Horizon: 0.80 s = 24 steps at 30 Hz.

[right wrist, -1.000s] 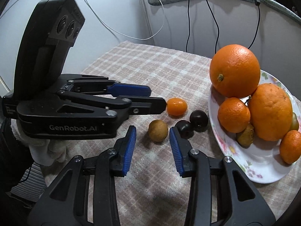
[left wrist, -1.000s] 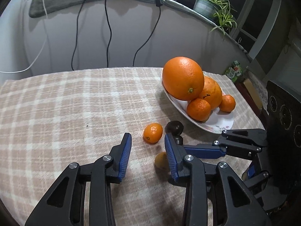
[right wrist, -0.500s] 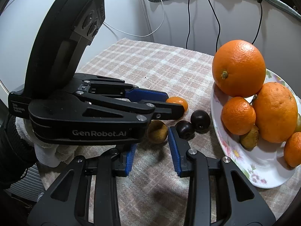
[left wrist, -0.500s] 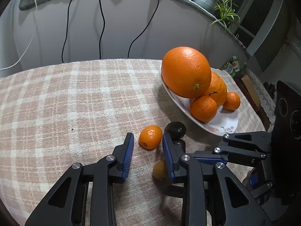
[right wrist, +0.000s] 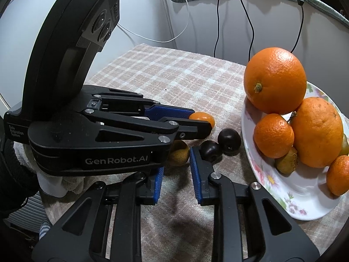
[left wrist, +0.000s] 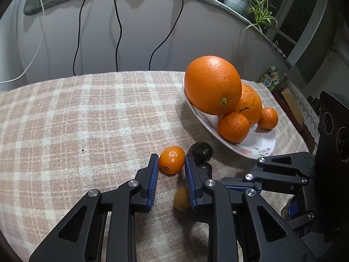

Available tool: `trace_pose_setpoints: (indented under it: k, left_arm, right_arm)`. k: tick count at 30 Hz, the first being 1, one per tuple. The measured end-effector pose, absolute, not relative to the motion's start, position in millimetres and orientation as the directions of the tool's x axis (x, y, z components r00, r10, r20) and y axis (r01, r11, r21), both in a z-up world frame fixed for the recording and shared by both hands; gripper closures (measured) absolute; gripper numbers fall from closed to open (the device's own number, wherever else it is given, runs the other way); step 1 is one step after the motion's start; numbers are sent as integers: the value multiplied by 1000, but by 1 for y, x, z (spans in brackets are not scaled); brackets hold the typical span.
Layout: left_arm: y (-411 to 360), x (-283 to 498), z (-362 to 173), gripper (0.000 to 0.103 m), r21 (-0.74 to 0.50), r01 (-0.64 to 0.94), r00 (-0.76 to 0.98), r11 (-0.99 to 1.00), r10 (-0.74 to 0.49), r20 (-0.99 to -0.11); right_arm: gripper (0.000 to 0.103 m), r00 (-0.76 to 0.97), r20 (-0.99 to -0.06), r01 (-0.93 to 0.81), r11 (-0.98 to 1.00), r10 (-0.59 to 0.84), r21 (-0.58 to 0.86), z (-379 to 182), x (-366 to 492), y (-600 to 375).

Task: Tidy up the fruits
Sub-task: 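Close the left tool on a small tangerine while the right tool grasps a kiwi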

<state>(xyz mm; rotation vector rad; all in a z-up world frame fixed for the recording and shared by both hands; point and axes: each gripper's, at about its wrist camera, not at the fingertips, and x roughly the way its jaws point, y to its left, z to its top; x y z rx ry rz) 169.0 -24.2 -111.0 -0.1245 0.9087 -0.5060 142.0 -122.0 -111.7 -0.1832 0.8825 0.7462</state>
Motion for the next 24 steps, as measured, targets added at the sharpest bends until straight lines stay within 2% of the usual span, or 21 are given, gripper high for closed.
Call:
trace_pose_setpoints:
  k: [24]
  left_arm:
    - [-8, 132, -82, 81, -324, 320, 581, 890, -455, -675]
  right_arm:
    - [79, 469, -703, -636, 757, 535, 152, -81, 116, -174]
